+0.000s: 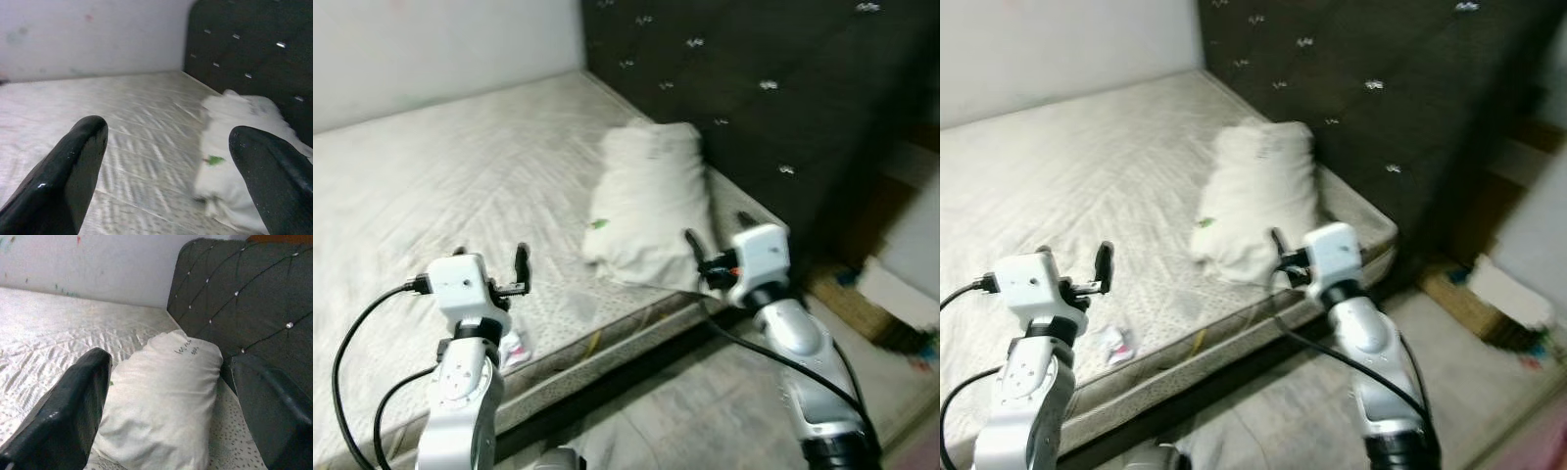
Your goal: Clean up the room
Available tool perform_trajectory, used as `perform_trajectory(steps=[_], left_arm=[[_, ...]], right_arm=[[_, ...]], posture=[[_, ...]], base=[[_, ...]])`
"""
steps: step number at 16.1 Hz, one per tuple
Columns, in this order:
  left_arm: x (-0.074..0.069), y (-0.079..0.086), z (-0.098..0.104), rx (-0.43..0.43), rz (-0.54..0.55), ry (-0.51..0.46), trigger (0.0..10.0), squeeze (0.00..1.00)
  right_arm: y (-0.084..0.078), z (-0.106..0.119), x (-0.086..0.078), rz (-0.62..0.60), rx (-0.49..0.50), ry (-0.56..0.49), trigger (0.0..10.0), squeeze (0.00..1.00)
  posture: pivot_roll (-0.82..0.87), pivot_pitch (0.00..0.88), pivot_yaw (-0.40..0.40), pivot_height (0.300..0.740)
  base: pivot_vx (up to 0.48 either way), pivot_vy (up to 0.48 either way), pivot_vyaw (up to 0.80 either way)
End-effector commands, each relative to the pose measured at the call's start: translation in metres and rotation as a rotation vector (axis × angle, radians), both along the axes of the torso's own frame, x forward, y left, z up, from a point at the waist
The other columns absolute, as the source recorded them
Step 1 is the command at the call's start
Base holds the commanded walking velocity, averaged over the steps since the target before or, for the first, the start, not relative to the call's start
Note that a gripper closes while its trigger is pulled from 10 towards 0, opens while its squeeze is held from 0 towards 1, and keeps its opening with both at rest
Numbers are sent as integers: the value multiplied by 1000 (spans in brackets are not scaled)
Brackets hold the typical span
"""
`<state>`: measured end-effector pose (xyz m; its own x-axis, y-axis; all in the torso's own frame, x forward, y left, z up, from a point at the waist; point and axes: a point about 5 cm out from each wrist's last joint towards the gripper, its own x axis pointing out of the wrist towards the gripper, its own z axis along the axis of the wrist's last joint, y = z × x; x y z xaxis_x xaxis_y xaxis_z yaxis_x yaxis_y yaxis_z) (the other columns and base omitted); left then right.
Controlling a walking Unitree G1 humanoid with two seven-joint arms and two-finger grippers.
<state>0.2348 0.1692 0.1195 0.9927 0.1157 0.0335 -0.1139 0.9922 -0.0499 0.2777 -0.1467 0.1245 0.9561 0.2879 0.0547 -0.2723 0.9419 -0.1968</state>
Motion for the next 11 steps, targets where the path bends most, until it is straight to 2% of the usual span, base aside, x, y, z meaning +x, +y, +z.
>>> perform_trajectory(steps=[1, 3, 9, 11], left_arm=[[-2, 8, 0, 14, 23, -5, 10000, 0], [-1, 9, 1, 13, 45, -5, 10000, 0], [0, 5, 1, 20, 14, -13, 10000, 0], [0, 4, 1, 22, 10, -14, 10000, 0]], right_arm=[[9, 4, 2, 26, 19, -10, 10000, 0], [9, 4, 2, 25, 22, -10, 10000, 0], [9, 6, 4, 21, 30, -15, 10000, 0], [11, 5, 4, 29, 17, -15, 10000, 0]], posture=[[26, 15, -31, 740], [24, 20, -33, 740], [22, 20, -35, 740], [22, 20, -35, 740]], base=[[0, 0, 800], [0, 0, 800], [0, 0, 0], [0, 0, 800]])
